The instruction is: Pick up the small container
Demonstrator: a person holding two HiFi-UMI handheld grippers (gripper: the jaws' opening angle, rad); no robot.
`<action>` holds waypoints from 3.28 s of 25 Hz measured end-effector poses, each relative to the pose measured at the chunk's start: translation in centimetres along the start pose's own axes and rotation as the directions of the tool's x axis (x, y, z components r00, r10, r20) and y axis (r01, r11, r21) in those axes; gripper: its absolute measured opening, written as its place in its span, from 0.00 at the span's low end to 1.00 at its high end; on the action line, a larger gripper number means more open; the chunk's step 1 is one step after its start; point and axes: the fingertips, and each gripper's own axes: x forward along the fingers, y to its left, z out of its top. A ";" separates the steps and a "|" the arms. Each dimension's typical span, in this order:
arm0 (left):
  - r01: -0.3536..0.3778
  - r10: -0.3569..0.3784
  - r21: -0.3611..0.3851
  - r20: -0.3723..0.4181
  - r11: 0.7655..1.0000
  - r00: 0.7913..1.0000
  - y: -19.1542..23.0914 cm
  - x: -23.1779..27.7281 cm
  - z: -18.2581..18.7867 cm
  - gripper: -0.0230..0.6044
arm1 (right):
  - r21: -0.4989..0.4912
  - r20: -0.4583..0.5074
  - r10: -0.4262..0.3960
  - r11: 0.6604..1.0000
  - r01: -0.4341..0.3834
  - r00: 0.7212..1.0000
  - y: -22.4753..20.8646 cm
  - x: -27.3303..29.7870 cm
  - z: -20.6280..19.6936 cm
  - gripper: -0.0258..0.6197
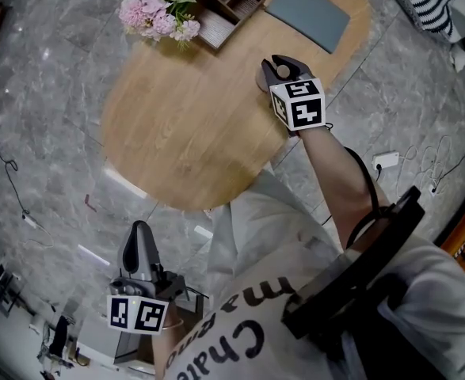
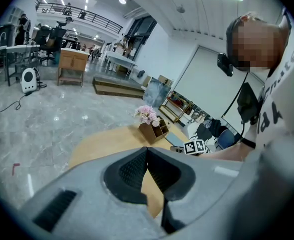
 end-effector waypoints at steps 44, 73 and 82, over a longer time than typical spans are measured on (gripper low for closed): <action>0.174 -0.291 0.290 0.433 0.941 0.853 -12.2 -6.6 17.6 0.06 | -0.134 0.541 0.210 0.977 -0.163 0.814 11.9 -33.8 28.7 0.17; 0.407 -0.552 0.442 0.271 0.799 0.789 -7.9 -19.2 12.0 0.06 | 0.037 0.532 -0.036 0.999 0.019 0.846 23.6 -45.7 14.1 0.18; 0.458 -0.592 0.454 0.213 0.764 0.777 -6.5 -20.2 10.4 0.06 | 0.098 0.502 -0.086 0.994 0.042 0.860 25.9 -45.8 10.6 0.18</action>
